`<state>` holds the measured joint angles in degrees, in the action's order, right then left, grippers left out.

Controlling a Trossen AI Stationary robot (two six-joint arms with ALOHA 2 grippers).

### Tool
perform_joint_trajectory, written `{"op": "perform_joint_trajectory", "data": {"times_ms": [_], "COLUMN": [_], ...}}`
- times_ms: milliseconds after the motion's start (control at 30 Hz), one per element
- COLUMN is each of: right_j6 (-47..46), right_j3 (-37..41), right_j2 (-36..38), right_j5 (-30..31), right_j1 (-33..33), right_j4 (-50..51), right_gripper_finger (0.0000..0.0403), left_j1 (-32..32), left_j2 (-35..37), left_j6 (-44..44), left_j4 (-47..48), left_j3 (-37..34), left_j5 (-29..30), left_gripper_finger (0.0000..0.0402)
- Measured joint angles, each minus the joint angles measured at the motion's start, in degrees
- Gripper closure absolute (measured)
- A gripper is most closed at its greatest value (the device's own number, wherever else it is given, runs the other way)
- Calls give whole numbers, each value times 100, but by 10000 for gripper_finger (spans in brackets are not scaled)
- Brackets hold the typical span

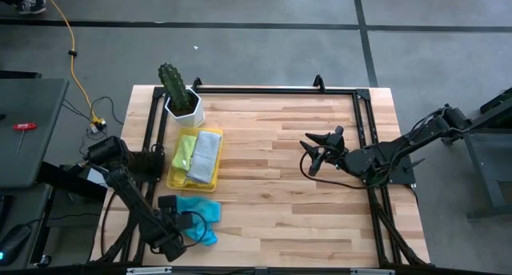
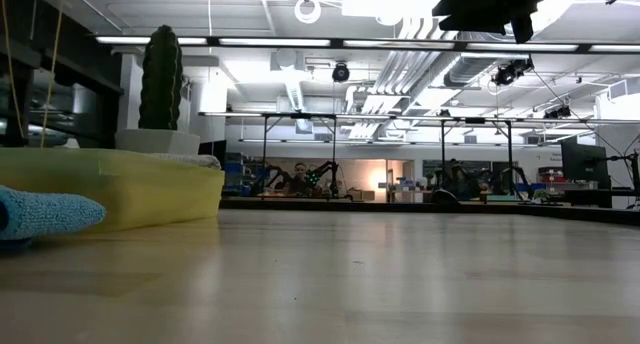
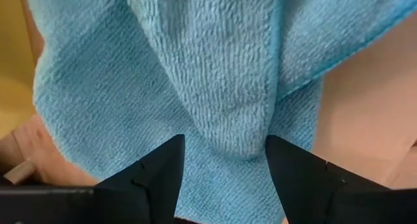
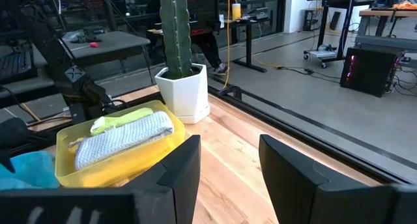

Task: Fold microfiber towels
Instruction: Fold the blue microfiber towel

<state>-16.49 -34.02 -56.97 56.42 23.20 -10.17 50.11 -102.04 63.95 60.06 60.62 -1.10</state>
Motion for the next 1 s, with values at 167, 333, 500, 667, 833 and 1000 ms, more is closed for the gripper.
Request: {"op": "perform_joint_trajectory", "data": {"times_ms": [167, 333, 500, 667, 833, 1000], "right_j6": [0, 0, 0, 0, 0, 0], "right_j3": [1, 2, 2, 0, 1, 1], "right_j2": [-1, -2, 0, -2, -1, 0], "right_j5": [1, 2, 1, 2, 1, 2], "right_j1": [0, 0, 1, 2, 0, 1], "right_j4": [0, 0, -1, -2, -7, -30], "right_gripper_finger": [254, 254, 254, 254, 254, 254], "left_j1": [-35, -33, -35, -33, -167, -403], "left_j2": [0, 0, 0, 0, 3, 105], "left_j6": [-114, -113, -158, -210, -498, -1130], "left_j4": [-18, -19, -25, -25, 104, 604], "left_j3": [0, -2, -2, -2, 45, 548], "left_j5": [4, 9, 26, 28, -102, -183], "left_gripper_finger": [210, 234, 267, 322, 390, 396]}}
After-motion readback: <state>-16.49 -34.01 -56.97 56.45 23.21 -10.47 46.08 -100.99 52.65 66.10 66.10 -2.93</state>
